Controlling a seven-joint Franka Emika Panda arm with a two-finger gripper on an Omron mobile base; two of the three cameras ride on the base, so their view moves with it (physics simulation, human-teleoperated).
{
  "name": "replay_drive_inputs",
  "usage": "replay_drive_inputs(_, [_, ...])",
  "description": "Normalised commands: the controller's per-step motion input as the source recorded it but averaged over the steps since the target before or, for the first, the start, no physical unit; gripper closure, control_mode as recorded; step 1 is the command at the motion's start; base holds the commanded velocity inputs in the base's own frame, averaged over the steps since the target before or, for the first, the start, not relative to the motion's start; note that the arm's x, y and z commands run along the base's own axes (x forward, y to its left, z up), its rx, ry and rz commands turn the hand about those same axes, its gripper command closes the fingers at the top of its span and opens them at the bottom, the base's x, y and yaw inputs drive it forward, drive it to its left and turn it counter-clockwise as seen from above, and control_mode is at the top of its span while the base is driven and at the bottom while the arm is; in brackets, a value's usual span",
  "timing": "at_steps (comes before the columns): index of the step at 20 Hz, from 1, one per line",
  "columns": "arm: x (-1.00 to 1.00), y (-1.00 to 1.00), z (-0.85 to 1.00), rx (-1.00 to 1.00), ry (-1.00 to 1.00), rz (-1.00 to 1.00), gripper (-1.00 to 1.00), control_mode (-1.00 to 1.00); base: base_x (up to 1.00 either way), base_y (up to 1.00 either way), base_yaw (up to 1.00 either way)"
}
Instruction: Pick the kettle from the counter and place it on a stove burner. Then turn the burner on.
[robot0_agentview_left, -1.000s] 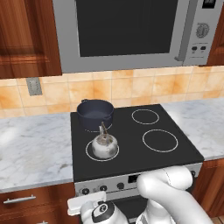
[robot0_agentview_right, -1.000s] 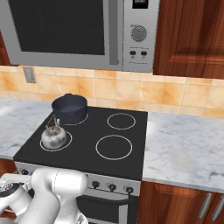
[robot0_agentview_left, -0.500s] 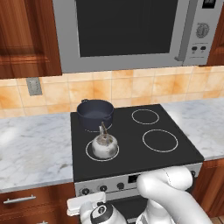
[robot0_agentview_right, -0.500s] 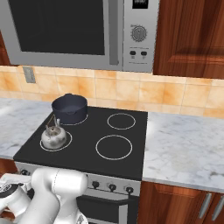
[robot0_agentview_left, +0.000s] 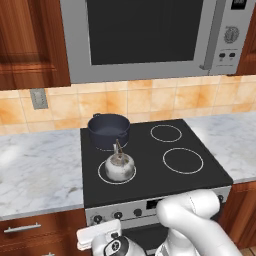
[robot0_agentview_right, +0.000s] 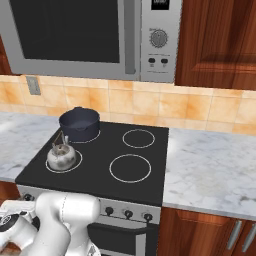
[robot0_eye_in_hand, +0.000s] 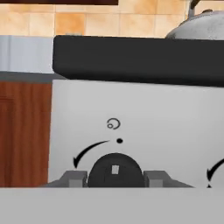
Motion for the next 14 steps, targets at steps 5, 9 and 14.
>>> replay_drive_inputs(5, [0.0, 0.12, -0.06, -0.27, -0.19, 0.39, 1.0, -1.0, 0.0, 0.0, 0.0])
replay_drive_inputs(9, [0.09, 0.2, -0.24, -0.33, 0.0, 0.44, 1.0, -1.0, 0.0, 0.0, 0.0])
replay_drive_inputs(14, [0.16, 0.24, -0.41, -0.37, 0.15, 0.43, 1.0, -1.0, 0.0, 0.0, 0.0])
